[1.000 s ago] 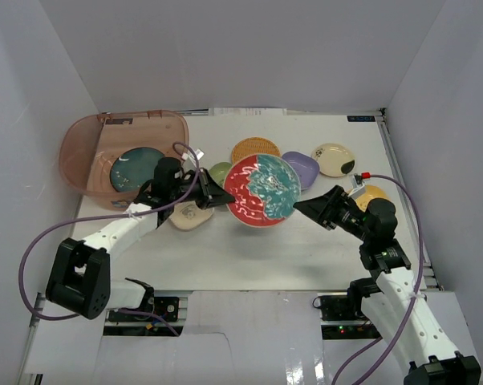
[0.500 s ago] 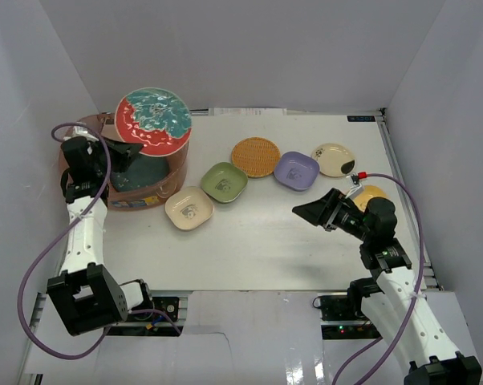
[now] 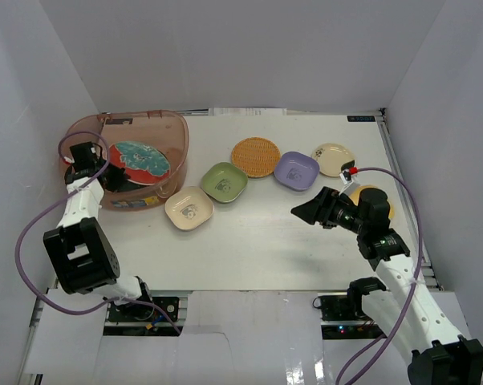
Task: Place the plates into the plastic bin on the countertop
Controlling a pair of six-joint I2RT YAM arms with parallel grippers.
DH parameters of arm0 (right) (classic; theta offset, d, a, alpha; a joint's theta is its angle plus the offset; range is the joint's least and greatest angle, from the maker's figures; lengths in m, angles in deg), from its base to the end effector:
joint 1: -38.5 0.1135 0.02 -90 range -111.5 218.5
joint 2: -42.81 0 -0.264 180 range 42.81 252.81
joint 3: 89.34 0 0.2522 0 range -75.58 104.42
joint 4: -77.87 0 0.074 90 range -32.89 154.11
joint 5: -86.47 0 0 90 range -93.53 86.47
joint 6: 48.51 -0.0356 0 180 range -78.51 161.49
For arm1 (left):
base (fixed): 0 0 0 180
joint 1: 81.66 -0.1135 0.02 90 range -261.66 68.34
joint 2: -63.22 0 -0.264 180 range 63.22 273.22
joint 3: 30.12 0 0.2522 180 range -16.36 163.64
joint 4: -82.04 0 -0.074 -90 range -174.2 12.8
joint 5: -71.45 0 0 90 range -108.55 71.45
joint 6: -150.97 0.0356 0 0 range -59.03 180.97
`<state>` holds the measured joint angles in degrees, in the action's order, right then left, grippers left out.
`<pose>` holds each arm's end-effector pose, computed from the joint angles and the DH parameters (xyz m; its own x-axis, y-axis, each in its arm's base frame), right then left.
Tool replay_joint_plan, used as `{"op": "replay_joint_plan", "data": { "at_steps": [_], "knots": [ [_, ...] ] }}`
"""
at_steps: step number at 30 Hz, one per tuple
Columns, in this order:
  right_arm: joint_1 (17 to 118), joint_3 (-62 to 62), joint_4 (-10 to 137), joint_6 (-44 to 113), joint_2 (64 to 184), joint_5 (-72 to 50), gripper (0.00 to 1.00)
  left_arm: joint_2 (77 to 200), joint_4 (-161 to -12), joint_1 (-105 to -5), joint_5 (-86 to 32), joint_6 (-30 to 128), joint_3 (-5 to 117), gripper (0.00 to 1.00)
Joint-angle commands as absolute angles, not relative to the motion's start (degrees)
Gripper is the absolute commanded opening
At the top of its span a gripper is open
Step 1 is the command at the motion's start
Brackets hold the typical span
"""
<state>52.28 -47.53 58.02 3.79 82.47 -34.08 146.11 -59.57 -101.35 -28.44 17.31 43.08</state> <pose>0.1593 0.0577 0.2596 -0.6467 0.3836 -0.6593 -0.3538 0.6148 0.7049 0.2928 0.0983 0.2519 -0.3523 -0.8484 -0.3951 -0.6456 0.5259 -0.5537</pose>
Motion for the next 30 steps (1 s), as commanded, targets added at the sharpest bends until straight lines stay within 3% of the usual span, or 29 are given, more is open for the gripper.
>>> {"op": "replay_joint_plan", "data": {
  "at_steps": [1,6,8,9,12,19,23,26,30],
  "knots": [
    [53.0,-45.52,59.44,6.33,83.59,-33.15,0.82,147.13,-66.62,-101.62,-31.11,18.51,50.17,0.0],
    [53.17,-45.96,61.56,6.07,86.31,-31.31,0.82,150.58,-66.27,-101.62,-30.94,21.49,51.49,0.0],
    [53.17,-46.75,63.39,5.37,88.33,-28.85,0.8,151.89,-65.48,-101.62,-30.59,22.64,51.75,0.16],
    [53.35,-47.54,64.45,3.8,89.12,-26.67,0.77,151.99,-65.13,-101.62,-29.63,23.17,51.15,0.31],
    [53.79,-49.21,70.77,-0.59,91.94,-23.5,0.69,151.81,-65.39,-101.62,-27.96,23.88,49.91,0.57],
    [57.57,-49.13,81.24,-5.71,102.2,-13.74,0.5,150.76,-66.27,-101.44,-26.29,23.17,48.24,0.98],
    [58.27,-43.0,82.83,-1.94,109.16,-12.58,0.37,148.92,-67.23,-99.43,-21.29,23.53,47.01,0.98],
    [58.27,-33.19,79.77,7.71,116.8,-18.19,0.38,146.63,-69.07,-97.76,-17.25,23.53,45.26,0.98],
    [57.92,-18.07,68.61,23.18,127.17,-24.09,0.47,142.06,-73.2,-94.07,-14.95,24.84,42.97,0.98]
  ]
}}
